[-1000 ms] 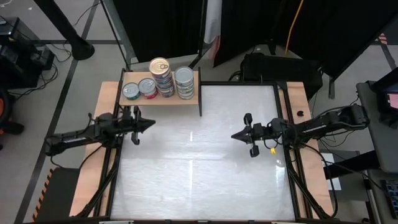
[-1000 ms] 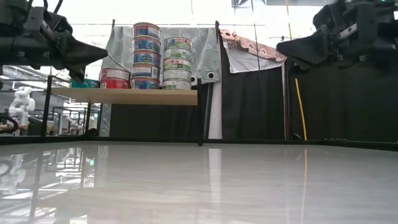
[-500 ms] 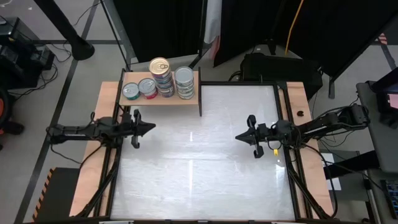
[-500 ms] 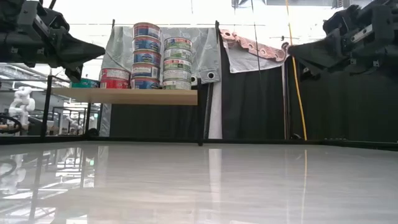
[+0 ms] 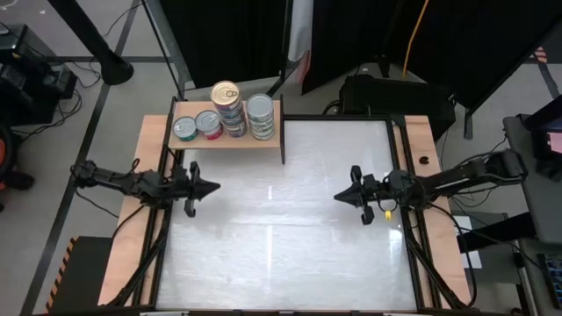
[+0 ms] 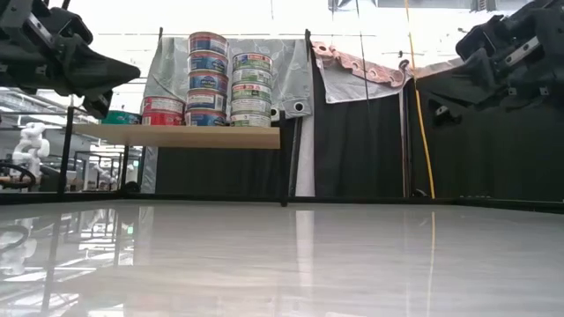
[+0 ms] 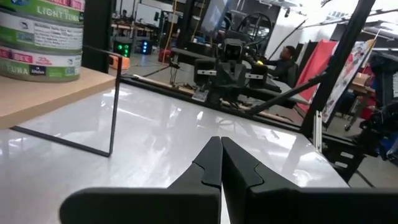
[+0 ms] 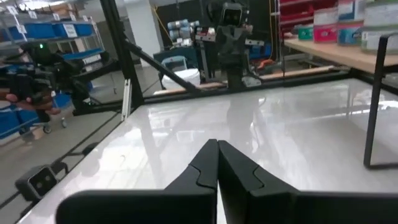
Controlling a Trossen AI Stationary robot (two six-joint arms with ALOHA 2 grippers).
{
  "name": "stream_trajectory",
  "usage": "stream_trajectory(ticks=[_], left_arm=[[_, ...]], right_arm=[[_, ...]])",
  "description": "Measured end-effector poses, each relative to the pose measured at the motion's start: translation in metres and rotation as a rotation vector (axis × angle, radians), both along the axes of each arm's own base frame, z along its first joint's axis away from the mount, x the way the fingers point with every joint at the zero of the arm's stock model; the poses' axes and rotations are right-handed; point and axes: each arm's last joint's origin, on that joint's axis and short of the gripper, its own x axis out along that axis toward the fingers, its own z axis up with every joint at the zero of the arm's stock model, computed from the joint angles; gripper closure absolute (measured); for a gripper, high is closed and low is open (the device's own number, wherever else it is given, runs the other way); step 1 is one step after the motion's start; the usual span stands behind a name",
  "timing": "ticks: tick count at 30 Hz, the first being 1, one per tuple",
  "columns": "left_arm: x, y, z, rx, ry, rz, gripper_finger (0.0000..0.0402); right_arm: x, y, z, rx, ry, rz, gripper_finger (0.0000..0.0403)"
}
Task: Stack canned seafood by type on shelf
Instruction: Return to Home Position
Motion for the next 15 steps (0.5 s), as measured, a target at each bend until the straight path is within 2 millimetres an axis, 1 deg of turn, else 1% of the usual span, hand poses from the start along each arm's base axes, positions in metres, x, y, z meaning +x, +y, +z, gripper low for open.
stream_trajectory(ticks=[5, 15], left_arm=[[0.001, -0.002, -0.002, 0.005, 0.019, -0.004, 0.0402], [0.004, -0.003, -0.007, -0.006, 0.077, 0.006, 0.0402]], right_arm=[[-0.009, 0.0, 0.001, -0.005, 0.046, 0.005, 0.0403], [-0.03, -0.001, 0.011, -0.013, 0.016, -0.005, 0.0403]])
